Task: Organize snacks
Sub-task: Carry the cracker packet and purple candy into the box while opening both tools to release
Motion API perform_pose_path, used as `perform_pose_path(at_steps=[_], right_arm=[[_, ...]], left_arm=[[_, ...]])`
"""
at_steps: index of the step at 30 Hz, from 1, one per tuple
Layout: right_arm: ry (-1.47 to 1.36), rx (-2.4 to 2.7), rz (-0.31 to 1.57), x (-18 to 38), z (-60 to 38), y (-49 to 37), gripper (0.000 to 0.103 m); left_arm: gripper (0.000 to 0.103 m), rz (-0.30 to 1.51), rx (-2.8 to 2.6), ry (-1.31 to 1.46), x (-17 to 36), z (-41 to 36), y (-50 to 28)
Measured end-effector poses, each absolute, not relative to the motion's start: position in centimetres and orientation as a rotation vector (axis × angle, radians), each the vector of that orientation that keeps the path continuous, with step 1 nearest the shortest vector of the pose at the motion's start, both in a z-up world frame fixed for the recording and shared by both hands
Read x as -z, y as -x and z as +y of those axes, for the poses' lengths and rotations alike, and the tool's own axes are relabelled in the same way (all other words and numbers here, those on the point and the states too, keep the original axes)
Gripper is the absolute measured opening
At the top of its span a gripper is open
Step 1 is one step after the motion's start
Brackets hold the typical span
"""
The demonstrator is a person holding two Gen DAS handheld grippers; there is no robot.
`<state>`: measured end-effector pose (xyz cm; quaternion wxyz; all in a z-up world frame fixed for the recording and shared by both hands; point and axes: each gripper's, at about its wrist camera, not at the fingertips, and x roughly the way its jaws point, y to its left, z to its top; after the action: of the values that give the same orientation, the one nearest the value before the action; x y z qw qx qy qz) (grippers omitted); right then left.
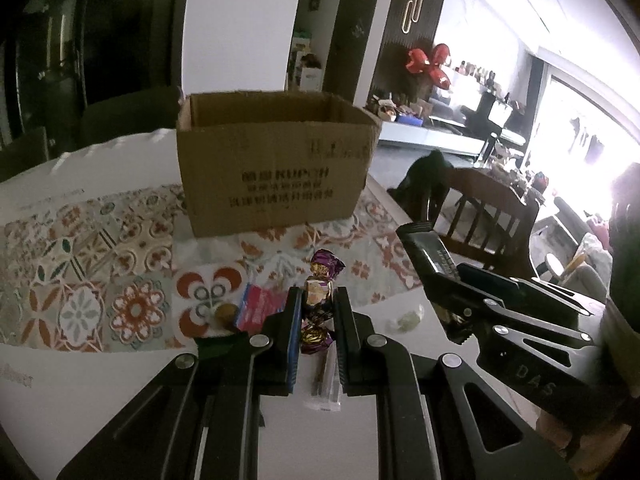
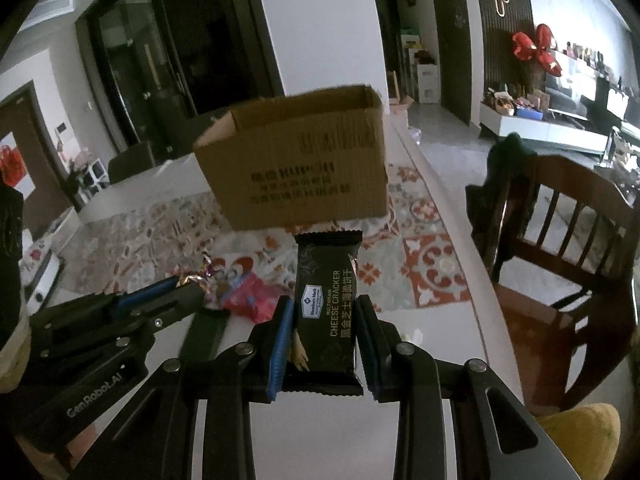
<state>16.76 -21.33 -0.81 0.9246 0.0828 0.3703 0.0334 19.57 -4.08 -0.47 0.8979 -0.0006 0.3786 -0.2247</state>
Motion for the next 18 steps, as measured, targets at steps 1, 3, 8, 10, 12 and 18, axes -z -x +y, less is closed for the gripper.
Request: perform_pose_path(at_steps=[1,3,8,10,12,18], right_arm=[[-0.171,-0.072,0.754,0.4,-21.4,-16.9,0.033],[-0.172,-0.078,0.741,-0.4,-21.5,-17.3,0.033],[-0.18,-0.096,0.712,-2.5,-21.9,-18.9,0.033],[-0.174,-0.097,0.703,-3.1,-22.0,-19.4,0.033],[-0.173,-0.106,0.699,-3.9,-22.0,-20.4,0.033],[-0.177,-0.14,0.685,-5.7,-22.0,-22.9,0.033]], left_arm=[[0.016,0.778,0.464,0.003,0.1,-4.1,-19.8],[0.016,0.763,0.453,-0.005,-0.9,-4.1,-20.4],[0.016,0.726,0.437,-0.027,-3.0,-4.1,-21.8],[0.016,0.714,0.425,-0.036,-3.7,-4.1,-22.6],[0.016,0.709,0.422,-0.037,-4.2,-4.1,-23.3],[0.016,0.687,0.408,-0.057,-6.3,-4.4,-26.0]])
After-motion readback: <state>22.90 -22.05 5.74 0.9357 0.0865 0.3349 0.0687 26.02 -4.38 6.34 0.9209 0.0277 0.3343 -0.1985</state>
